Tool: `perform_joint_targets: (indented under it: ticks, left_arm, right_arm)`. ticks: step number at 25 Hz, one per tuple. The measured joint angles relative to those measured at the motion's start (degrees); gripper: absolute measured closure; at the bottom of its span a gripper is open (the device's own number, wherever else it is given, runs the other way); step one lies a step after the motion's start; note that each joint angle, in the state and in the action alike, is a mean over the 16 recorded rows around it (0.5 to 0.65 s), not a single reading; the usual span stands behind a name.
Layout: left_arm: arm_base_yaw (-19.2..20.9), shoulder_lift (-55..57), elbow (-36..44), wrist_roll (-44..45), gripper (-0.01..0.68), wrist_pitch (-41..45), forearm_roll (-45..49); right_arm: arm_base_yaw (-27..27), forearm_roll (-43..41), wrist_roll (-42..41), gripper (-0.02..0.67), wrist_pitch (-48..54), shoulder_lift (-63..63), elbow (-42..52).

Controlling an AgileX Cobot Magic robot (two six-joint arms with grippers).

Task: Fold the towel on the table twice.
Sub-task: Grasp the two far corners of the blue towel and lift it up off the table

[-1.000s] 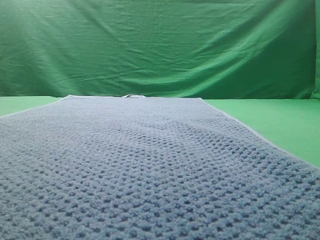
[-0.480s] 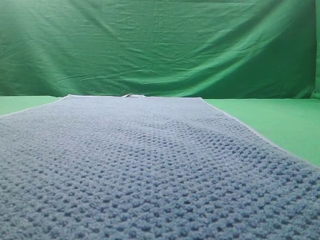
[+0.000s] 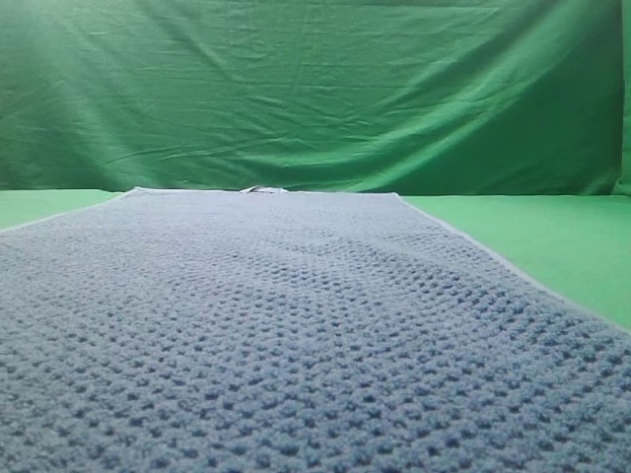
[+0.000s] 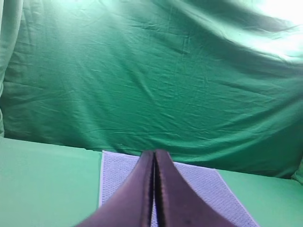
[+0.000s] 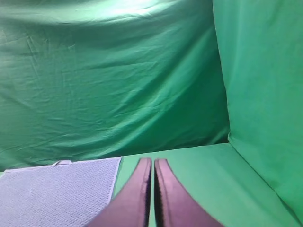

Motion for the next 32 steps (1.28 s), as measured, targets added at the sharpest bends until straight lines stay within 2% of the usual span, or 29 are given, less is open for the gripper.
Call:
perform_joint_targets:
  ticks: [7,14,22,32]
  left_arm:
    - [-0.68,3.99,-2.43,-0.14,0.673,4.07,0.12]
    - [-0.79,13.59,-7.81,-0.14,0.673,13.16,1.33]
    - [-0.79,29.00,-16.75,-0.14,0.673,23.60,4.95]
    - [-0.79,50.35,-27.03,0.29,0.673,29.70,8.34]
  right_arm:
    - [0.05,0.65,-1.18,0.649,5.09,5.99,-4.54]
    - [2.28,0.78,-3.87,0.649,15.66,17.17,-12.03]
    - [8.74,0.14,-6.44,0.649,25.53,34.30,-21.36]
    - [18.51,-2.78,-6.27,0.649,27.38,56.77,-32.29]
